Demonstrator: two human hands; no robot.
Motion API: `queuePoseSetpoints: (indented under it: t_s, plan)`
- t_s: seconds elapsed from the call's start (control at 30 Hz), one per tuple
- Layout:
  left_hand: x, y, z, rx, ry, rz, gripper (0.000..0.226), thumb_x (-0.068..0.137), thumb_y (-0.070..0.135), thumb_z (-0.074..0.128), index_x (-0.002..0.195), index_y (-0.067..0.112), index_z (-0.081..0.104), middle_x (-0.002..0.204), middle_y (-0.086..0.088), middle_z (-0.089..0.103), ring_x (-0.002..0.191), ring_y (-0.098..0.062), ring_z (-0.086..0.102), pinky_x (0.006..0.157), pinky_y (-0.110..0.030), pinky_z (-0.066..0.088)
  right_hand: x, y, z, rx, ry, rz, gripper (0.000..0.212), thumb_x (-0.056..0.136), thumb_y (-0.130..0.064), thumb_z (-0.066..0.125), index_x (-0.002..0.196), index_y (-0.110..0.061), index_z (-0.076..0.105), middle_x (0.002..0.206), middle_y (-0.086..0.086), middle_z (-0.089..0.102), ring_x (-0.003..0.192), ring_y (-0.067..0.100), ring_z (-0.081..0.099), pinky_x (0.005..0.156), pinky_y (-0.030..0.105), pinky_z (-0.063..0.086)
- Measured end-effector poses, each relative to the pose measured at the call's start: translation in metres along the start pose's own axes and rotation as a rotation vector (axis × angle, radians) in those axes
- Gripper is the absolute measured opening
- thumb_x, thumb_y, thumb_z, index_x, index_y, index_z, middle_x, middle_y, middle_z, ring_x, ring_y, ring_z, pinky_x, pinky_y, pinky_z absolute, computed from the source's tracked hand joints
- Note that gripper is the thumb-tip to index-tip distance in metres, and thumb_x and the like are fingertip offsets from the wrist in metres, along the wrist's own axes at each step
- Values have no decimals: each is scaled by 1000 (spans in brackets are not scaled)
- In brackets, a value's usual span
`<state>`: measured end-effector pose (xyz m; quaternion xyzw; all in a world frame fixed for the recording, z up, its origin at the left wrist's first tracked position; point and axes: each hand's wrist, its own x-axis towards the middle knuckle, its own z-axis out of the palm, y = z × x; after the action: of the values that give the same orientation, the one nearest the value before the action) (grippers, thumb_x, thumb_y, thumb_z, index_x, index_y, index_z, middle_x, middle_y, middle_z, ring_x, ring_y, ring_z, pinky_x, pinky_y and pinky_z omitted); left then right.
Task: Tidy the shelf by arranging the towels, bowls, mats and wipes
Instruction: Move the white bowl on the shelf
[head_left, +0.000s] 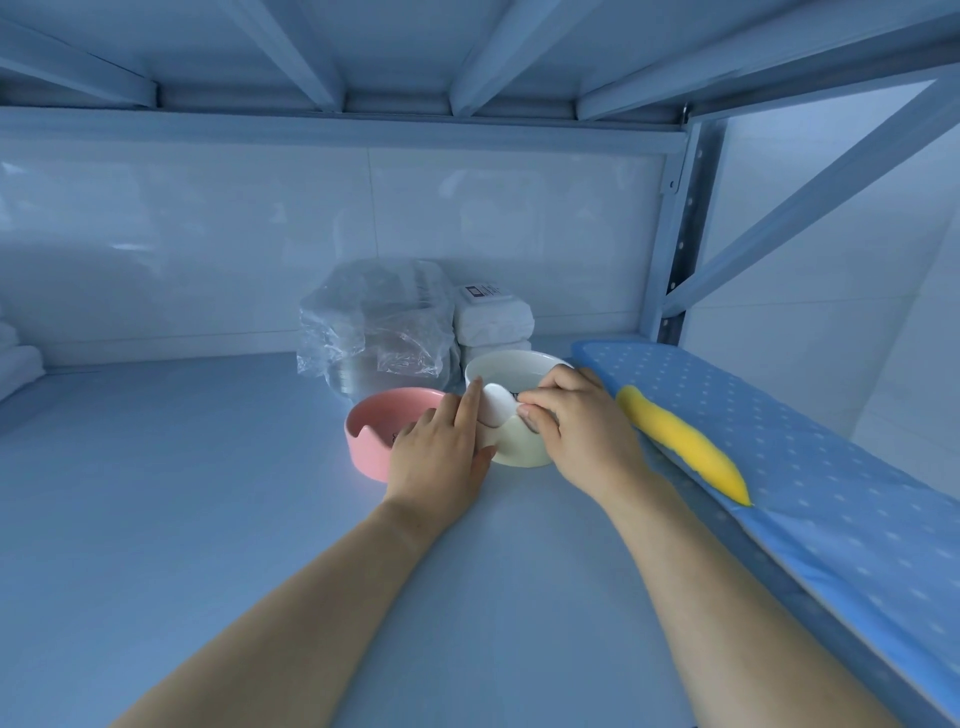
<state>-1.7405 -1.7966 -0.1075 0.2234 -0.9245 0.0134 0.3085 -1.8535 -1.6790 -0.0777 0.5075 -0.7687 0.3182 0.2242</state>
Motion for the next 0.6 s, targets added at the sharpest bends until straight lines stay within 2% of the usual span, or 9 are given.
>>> queuePoseSetpoints:
  t_s: [0.13,0.23,0.33,0.4,0.47,0.6]
  plan:
    - [0,0,-1,1,-7,6,71,92,39,45,148,18,7,123,1,46,104,-23,53,76,-33,43,0,-3,-1,1,0,25,15,88,-25,59,93,-17,70,94,0,58,93,24,51,74,32,44]
    - [0,-1,-4,-5,-37,15,75,91,38,46,148,17,3,128,0,44,109,-23,51,82,-33,42,0,-10,-1,-17,88,-10,20,80,-26,61,95,-17,70,92,1,63,88,27,57,79,40,50]
    - [3,-2,-17,-38,-82,33,79,90,36,46,148,15,-3,140,0,39,122,-21,45,90,-36,41,0,-24,-3,-16,187,-68,22,75,-23,63,95,-17,70,91,0,63,86,20,54,77,34,49]
    - [3,-5,-35,2,-59,76,73,89,36,46,148,19,6,137,1,41,123,-20,44,93,-36,40,1,-36,-2,24,223,-90,23,76,-20,62,97,-17,69,93,0,63,88,16,49,75,28,46]
    - [-1,-14,-56,27,-77,109,64,89,36,46,145,24,18,132,3,43,121,-20,45,94,-36,39,2,-49,1,96,197,-80,24,78,-19,59,100,-16,68,96,0,63,91,18,52,77,25,42]
    - [-22,-58,-94,94,-107,47,47,88,41,49,133,33,39,126,8,45,114,-16,48,88,-32,42,6,-82,10,151,7,-140,23,83,-16,61,105,-17,66,101,1,61,99,24,55,78,34,48]
